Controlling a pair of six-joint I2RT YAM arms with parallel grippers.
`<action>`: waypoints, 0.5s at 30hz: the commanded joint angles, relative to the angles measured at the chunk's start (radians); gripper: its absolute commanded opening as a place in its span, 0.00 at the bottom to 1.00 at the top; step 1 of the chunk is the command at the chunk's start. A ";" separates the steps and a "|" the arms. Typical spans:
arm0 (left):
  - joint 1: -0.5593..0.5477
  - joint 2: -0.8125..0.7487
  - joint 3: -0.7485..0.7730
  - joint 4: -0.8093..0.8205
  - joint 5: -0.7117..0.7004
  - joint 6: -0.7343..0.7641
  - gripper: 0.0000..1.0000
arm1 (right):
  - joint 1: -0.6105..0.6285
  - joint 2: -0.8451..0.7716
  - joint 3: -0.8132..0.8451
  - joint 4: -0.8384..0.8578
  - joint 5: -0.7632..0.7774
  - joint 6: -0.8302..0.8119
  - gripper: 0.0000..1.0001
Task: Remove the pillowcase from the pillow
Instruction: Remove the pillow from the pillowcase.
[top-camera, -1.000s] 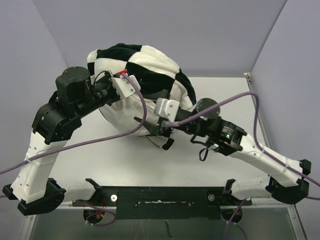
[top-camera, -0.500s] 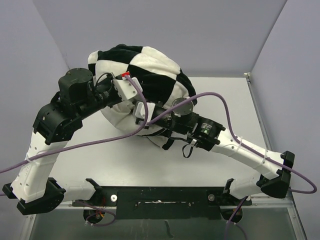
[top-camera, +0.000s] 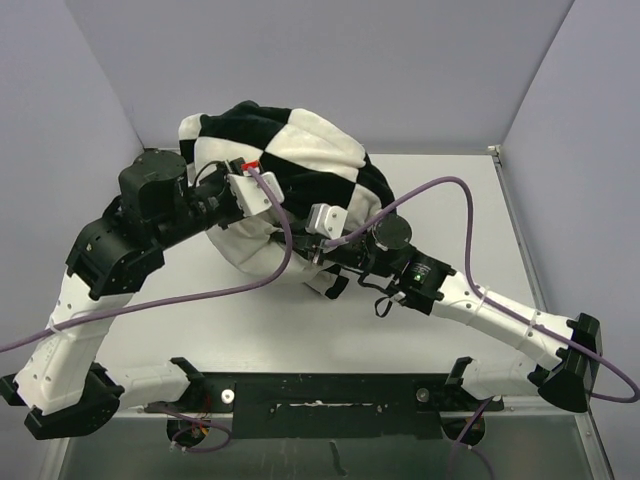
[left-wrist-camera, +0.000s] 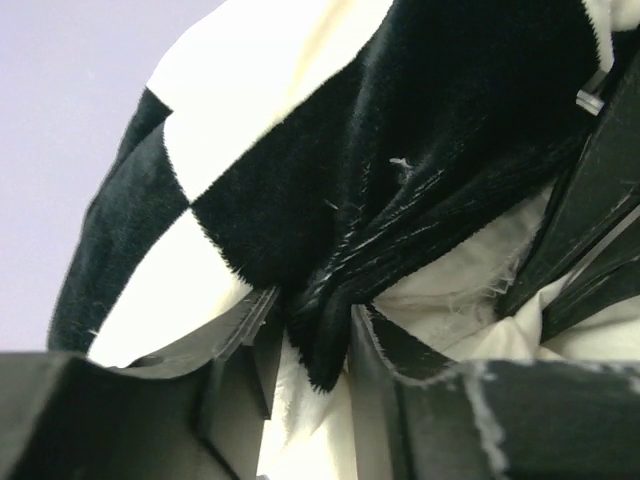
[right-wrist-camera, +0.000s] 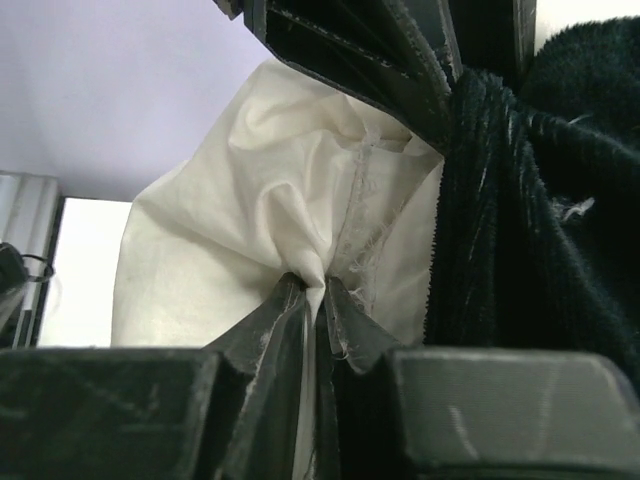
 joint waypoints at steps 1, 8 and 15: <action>0.013 -0.105 -0.085 0.356 -0.012 0.112 0.32 | -0.008 0.035 -0.067 -0.155 -0.050 0.120 0.00; -0.002 -0.238 -0.495 0.850 0.011 0.423 0.47 | -0.030 0.034 -0.040 -0.161 -0.099 0.151 0.00; -0.023 -0.334 -0.802 1.294 0.296 0.691 0.49 | -0.045 0.061 0.012 -0.187 -0.143 0.157 0.00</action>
